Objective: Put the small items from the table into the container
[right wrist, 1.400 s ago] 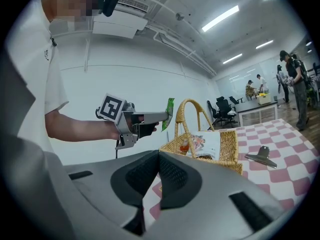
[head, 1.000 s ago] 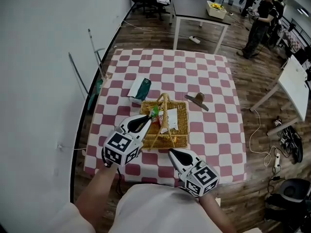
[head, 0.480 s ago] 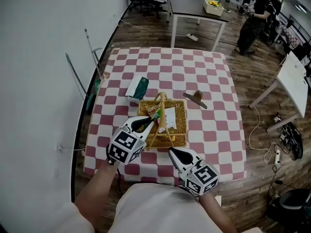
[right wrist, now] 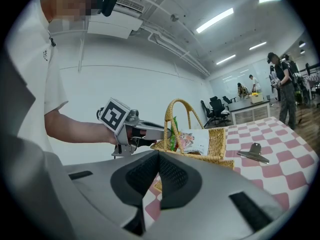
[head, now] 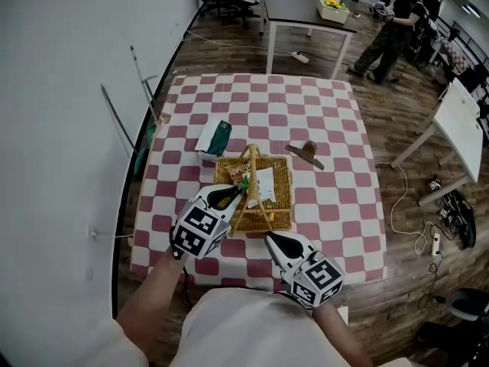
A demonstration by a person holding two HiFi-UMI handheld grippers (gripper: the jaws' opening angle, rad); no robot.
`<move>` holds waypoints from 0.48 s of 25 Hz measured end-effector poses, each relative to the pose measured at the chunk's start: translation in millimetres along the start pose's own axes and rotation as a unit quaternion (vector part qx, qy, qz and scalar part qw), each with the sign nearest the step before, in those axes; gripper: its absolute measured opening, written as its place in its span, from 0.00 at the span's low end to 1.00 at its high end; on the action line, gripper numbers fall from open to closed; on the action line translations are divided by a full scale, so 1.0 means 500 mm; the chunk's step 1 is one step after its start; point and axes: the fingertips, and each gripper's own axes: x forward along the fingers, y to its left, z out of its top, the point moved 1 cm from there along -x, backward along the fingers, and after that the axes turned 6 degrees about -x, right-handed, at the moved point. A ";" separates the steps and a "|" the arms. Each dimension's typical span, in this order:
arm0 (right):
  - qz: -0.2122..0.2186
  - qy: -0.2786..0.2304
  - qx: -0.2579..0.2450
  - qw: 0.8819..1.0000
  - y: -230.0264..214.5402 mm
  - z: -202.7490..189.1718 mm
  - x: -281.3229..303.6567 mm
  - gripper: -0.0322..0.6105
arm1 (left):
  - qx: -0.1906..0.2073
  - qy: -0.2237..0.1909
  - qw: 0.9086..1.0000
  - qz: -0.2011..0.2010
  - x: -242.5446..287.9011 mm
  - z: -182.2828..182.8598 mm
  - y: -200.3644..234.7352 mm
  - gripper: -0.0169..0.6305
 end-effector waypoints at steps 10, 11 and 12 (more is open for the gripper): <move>0.001 0.000 -0.001 1.000 0.006 0.001 -0.001 0.06 | -0.006 -0.014 1.000 0.006 -0.011 0.003 0.003 0.11; 0.001 0.000 -0.002 1.000 0.006 0.002 -0.001 0.06 | -0.008 -0.017 1.000 0.006 -0.012 0.005 0.003 0.11; 0.001 -0.001 -0.002 1.000 0.006 0.003 -0.002 0.06 | -0.010 -0.020 1.000 0.006 -0.013 0.007 0.003 0.11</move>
